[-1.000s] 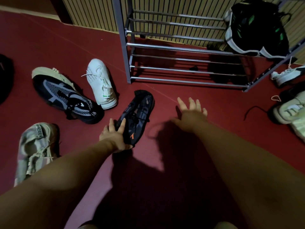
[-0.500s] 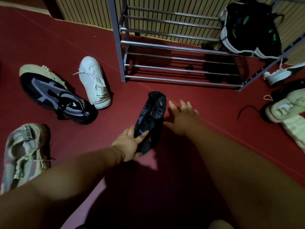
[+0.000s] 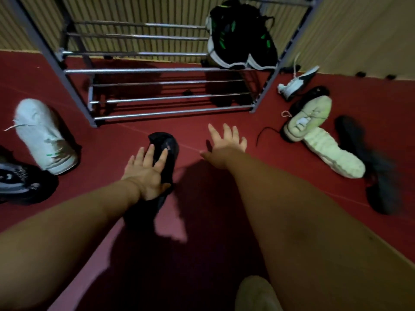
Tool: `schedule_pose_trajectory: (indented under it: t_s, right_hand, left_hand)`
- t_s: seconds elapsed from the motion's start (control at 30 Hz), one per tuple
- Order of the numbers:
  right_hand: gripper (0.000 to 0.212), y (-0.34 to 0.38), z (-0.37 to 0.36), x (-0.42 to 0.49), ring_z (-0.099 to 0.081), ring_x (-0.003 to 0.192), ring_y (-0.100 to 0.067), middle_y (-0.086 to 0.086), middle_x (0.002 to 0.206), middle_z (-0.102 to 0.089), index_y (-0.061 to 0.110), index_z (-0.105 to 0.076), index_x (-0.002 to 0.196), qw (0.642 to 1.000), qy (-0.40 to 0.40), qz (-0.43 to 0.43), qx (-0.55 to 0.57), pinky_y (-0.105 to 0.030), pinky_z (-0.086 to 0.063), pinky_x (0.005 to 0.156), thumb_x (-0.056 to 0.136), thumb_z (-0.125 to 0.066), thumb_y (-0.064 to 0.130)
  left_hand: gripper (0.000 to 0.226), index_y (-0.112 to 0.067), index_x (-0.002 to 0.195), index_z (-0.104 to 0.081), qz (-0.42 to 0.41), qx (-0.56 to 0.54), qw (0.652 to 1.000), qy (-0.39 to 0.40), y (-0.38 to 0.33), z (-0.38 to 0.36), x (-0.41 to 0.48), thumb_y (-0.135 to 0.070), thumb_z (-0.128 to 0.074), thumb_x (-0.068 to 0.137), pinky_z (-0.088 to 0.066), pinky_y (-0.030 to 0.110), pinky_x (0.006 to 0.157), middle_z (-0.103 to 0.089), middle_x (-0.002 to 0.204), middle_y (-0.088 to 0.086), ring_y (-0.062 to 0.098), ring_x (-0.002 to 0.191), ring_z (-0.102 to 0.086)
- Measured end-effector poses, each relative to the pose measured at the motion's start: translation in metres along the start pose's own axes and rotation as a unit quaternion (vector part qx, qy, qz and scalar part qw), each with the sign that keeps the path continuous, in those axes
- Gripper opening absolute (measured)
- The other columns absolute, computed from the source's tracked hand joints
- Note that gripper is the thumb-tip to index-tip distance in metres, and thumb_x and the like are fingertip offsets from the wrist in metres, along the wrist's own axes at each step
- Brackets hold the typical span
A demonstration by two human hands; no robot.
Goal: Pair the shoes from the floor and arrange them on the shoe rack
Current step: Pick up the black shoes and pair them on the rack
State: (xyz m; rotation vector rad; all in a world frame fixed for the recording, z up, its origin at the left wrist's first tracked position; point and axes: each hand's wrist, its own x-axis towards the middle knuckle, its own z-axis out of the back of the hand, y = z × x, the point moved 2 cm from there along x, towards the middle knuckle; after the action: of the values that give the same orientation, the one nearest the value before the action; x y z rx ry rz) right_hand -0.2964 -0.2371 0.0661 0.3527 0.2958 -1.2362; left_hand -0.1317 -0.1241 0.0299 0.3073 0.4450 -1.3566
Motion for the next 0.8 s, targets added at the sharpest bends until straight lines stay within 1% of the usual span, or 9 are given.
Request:
schedule_pose_trajectory:
  t_s: [0.07, 0.13, 0.33, 0.47, 0.6, 0.7, 0.8]
  right_hand:
    - [0.081, -0.021, 0.01, -0.002, 0.013, 0.145, -0.029, -0.005, 0.159, 0.011, 0.038, 0.003, 0.15, 0.999, -0.011, -0.027, 0.024, -0.051, 0.001, 0.115, 0.09, -0.048, 0.056]
    - [0.08, -0.044, 0.017, -0.005, 0.014, 0.145, -0.029, -0.005, 0.159, 0.011, 0.037, 0.004, 0.15, 0.997, -0.01, -0.054, 0.045, -0.051, 0.0, 0.115, 0.09, -0.047, 0.055]
    - [0.08, -0.114, 0.026, -0.02, 0.015, 0.145, -0.031, -0.005, 0.159, 0.011, 0.037, 0.006, 0.149, 0.99, -0.001, -0.115, 0.082, -0.052, 0.0, 0.115, 0.091, -0.047, 0.054]
    - [0.08, -0.159, 0.028, -0.026, 0.015, 0.144, -0.032, -0.006, 0.159, 0.012, 0.037, 0.006, 0.149, 0.985, -0.006, -0.142, 0.095, -0.052, 0.0, 0.115, 0.091, -0.046, 0.056]
    - [0.083, -0.202, 0.033, -0.021, 0.016, 0.143, -0.035, -0.008, 0.158, 0.014, 0.036, 0.007, 0.149, 0.979, 0.002, -0.177, 0.098, -0.053, 0.0, 0.115, 0.09, -0.045, 0.059]
    - [0.082, -0.219, 0.044, -0.004, 0.015, 0.143, -0.036, -0.009, 0.158, 0.013, 0.035, 0.006, 0.149, 0.977, -0.007, -0.18, 0.114, -0.055, 0.0, 0.115, 0.09, -0.046, 0.058]
    - [0.081, -0.228, 0.059, 0.022, 0.014, 0.144, -0.036, -0.009, 0.158, 0.013, 0.036, 0.004, 0.149, 0.98, -0.02, -0.16, 0.114, -0.055, -0.001, 0.115, 0.09, -0.047, 0.057]
  left_hand:
    - [0.091, -0.025, 0.148, 0.018, -0.015, 0.031, 0.999, -0.007, -0.016, 0.014, 0.004, -0.058, -0.044, 0.089, 0.001, 0.044, 0.116, 0.02, 0.155, 0.014, 0.034, 0.144, 0.014]
    - [0.09, -0.025, 0.147, 0.019, -0.019, 0.039, 0.999, -0.01, -0.032, 0.026, 0.009, -0.058, -0.042, 0.09, 0.002, 0.045, 0.117, 0.022, 0.155, 0.013, 0.033, 0.143, 0.016]
    - [0.091, -0.028, 0.147, 0.018, 0.013, -0.046, 0.999, -0.012, -0.096, 0.048, 0.028, -0.059, -0.045, 0.089, 0.001, 0.045, 0.117, 0.019, 0.156, 0.011, 0.033, 0.144, 0.014]
    - [0.093, -0.029, 0.147, 0.02, -0.023, -0.036, 0.999, -0.026, -0.139, 0.061, 0.039, -0.059, -0.046, 0.088, 0.002, 0.046, 0.117, 0.021, 0.155, 0.011, 0.034, 0.143, 0.016]
    - [0.094, -0.03, 0.147, 0.019, -0.023, -0.043, 0.999, -0.024, -0.177, 0.07, 0.052, -0.059, -0.047, 0.087, 0.0, 0.046, 0.117, 0.02, 0.156, 0.01, 0.033, 0.144, 0.015]
    - [0.094, -0.031, 0.147, 0.018, -0.031, -0.034, 0.999, -0.02, -0.201, 0.073, 0.062, -0.059, -0.048, 0.087, 0.0, 0.045, 0.117, 0.02, 0.156, 0.009, 0.033, 0.144, 0.015]
    - [0.095, -0.032, 0.147, 0.018, -0.034, -0.038, 0.999, -0.02, -0.223, 0.081, 0.077, -0.059, -0.05, 0.086, 0.001, 0.045, 0.117, 0.019, 0.156, 0.008, 0.032, 0.144, 0.015]
